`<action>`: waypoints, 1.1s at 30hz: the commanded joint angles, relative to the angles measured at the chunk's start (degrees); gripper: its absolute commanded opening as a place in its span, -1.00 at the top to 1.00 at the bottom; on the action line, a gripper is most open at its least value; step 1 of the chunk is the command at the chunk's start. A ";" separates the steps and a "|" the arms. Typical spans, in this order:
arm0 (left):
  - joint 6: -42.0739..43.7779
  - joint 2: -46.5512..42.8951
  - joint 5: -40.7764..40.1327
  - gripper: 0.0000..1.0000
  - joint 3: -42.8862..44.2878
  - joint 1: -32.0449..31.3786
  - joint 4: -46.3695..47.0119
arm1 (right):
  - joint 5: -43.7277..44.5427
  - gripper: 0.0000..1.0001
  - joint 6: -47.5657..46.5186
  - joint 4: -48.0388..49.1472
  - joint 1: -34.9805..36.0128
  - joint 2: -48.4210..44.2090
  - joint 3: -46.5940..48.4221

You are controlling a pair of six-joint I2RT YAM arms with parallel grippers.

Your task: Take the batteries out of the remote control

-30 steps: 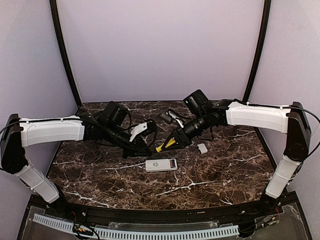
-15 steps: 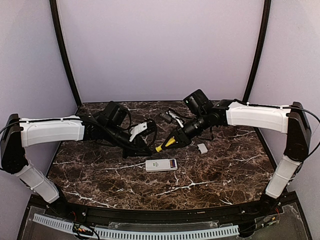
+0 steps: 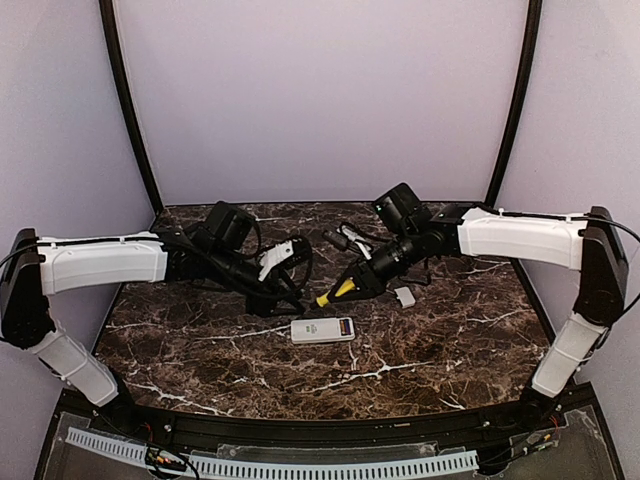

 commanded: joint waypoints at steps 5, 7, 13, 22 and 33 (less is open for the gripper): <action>-0.83 -5.75 -6.09 -0.29 -4.53 -0.13 5.90 | 7.20 1.00 -0.46 3.35 0.76 -5.70 -3.90; -1.45 -6.74 -9.80 -0.39 -5.37 -0.07 7.47 | 9.13 1.00 -0.45 3.99 0.76 -6.20 -4.80; -0.59 -9.40 -16.75 -0.96 -9.34 -0.07 13.00 | 13.56 1.00 -0.45 5.17 0.76 -7.77 -7.60; -0.39 -6.48 -18.01 -0.97 -10.35 0.60 16.71 | 19.56 1.00 0.09 7.83 0.59 -13.28 -12.70; -8.10 4.11 0.20 -0.97 -2.04 8.85 17.95 | 30.31 1.00 1.89 12.83 -0.45 -24.37 -21.58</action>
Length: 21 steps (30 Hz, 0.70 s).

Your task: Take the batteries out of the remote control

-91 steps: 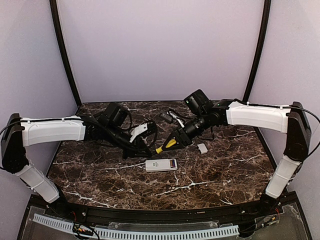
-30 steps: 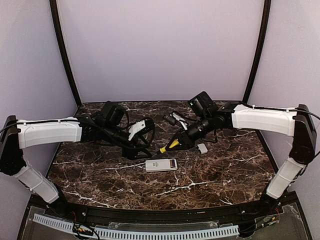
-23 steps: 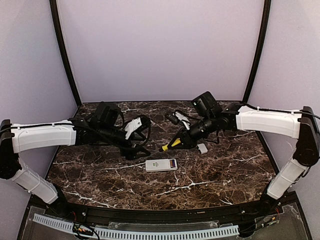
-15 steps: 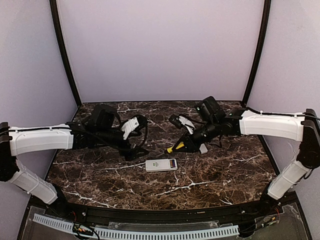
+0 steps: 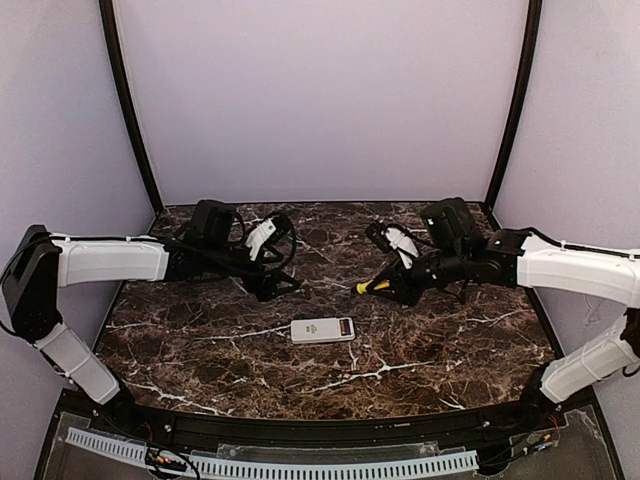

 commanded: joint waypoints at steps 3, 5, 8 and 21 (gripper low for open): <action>-2.04 5.23 8.05 -0.97 2.97 1.21 2.98 | 4.23 1.00 0.47 5.33 -1.98 -5.83 -4.90; -0.34 6.23 5.94 -0.97 1.85 0.82 4.22 | 3.47 1.00 0.26 5.24 -2.63 -5.70 -5.28; 6.75 6.03 0.05 -0.97 0.20 -1.18 4.07 | 3.18 1.00 -0.15 5.31 -3.27 -5.30 -5.75; -6.57 12.14 -2.99 -0.97 9.68 1.61 -2.85 | 4.08 1.00 -0.32 6.63 -5.30 -6.14 -7.20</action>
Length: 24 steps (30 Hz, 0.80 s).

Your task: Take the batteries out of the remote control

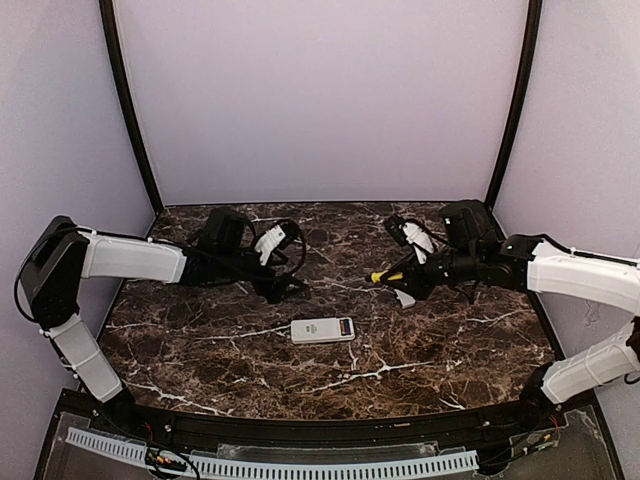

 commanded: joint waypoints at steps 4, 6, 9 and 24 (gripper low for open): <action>-6.24 4.84 -3.26 -0.97 8.02 1.04 -3.97 | 1.70 1.00 0.27 2.38 -0.62 -1.92 -2.28; -2.42 -0.24 -8.54 -0.97 2.89 -0.86 4.25 | 2.40 1.00 0.44 2.36 -0.67 -2.38 -2.54; -1.32 -1.30 -14.50 -0.97 -0.60 -1.31 9.69 | 2.96 1.00 0.70 2.71 -0.71 -2.88 -2.93; 11.03 4.47 16.73 -0.91 0.67 -2.12 -1.97 | -0.32 1.00 2.34 2.40 -0.76 -3.59 -2.44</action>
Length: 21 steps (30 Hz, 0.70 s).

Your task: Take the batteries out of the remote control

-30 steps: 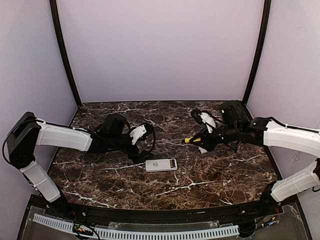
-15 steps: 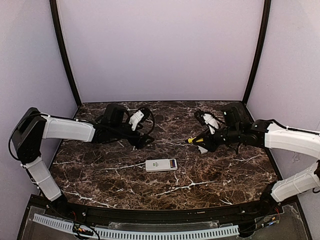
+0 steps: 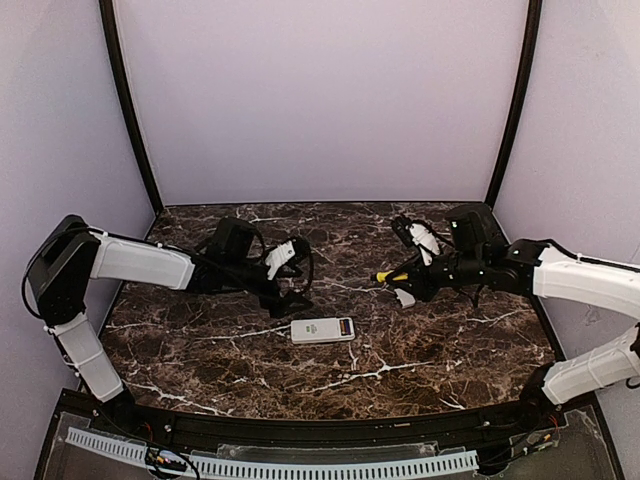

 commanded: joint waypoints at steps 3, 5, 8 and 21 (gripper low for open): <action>8.09 3.79 8.49 -0.89 1.90 -2.19 -7.23 | -3.07 1.00 1.53 1.05 -0.40 -1.15 0.24; 9.03 5.38 7.62 -0.86 3.02 -2.89 -8.66 | -3.46 1.00 1.58 1.01 -0.41 -1.31 0.28; 8.34 6.84 7.60 -0.84 3.09 -3.29 -7.85 | -3.41 1.00 1.65 0.96 -0.39 -1.61 0.16; 10.60 10.04 -1.10 -0.70 -0.66 -5.46 -1.29 | -3.67 1.00 1.43 1.45 -0.41 -1.54 -0.50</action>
